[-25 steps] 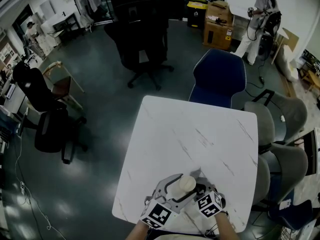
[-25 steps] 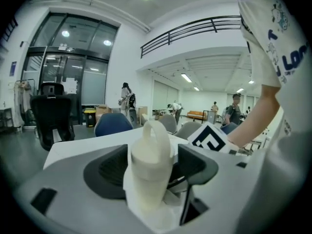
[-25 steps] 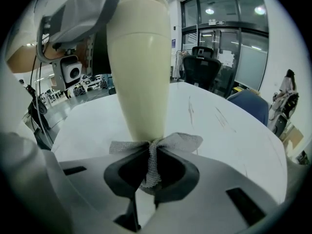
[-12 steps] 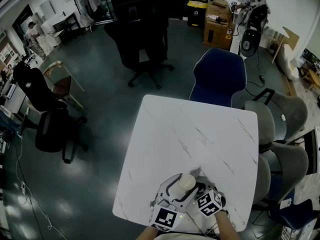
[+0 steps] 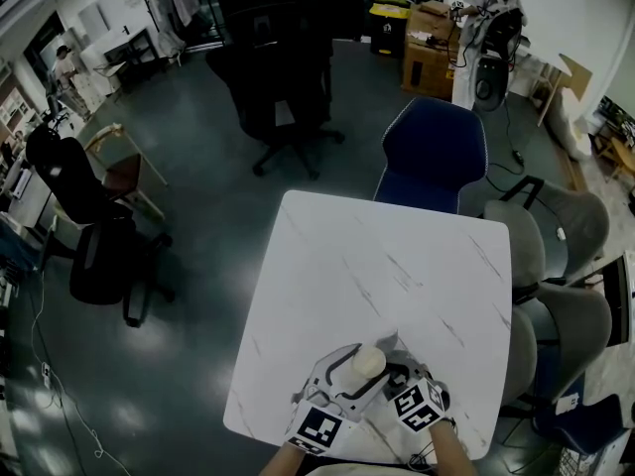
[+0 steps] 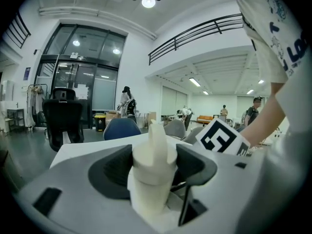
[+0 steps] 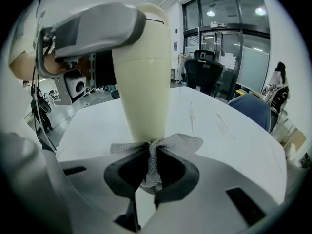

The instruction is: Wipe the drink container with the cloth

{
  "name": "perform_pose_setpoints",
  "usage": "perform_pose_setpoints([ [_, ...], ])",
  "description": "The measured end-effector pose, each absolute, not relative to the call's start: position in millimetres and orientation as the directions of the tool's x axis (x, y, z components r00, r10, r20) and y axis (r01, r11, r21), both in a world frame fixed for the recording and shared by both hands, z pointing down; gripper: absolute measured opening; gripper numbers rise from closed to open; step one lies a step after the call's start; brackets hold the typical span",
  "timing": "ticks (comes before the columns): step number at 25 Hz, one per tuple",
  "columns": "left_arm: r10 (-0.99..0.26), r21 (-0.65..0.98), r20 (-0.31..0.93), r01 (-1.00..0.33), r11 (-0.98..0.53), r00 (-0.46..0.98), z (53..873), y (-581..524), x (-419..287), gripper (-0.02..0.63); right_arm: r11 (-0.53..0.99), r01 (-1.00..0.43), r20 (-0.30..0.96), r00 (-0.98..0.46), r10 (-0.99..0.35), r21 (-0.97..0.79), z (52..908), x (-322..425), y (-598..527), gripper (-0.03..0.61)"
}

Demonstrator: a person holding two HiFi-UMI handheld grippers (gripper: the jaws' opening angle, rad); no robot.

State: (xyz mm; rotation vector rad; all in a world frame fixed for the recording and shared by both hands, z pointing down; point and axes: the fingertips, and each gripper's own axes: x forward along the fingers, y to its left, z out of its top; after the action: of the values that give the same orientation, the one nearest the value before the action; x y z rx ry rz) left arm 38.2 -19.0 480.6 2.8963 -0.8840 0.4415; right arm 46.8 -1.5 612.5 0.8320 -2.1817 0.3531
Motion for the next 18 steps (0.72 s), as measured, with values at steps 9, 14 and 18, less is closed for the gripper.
perform_pose_setpoints([
  [9, -0.439, -0.001, 0.307, -0.461, -0.887, 0.844, 481.2, -17.3, 37.8, 0.285, 0.775, -0.631, 0.710, -0.530, -0.463, 0.034, 581.0, 45.7, -1.4, 0.044],
  [14, -0.382, -0.002, 0.311, -0.401, -0.916, 0.870, 482.1, -16.5, 36.5, 0.285, 0.786, -0.616, 0.689, -0.548, -0.474, 0.051, 561.3, 44.6, -2.3, 0.044],
  [18, -0.337, 0.004, 0.312, -0.356, -0.935, 0.888, 482.3, -16.2, 34.2, 0.285, 0.791, -0.610, 0.668, -0.565, -0.484, 0.058, 547.2, 43.2, -3.3, 0.044],
])
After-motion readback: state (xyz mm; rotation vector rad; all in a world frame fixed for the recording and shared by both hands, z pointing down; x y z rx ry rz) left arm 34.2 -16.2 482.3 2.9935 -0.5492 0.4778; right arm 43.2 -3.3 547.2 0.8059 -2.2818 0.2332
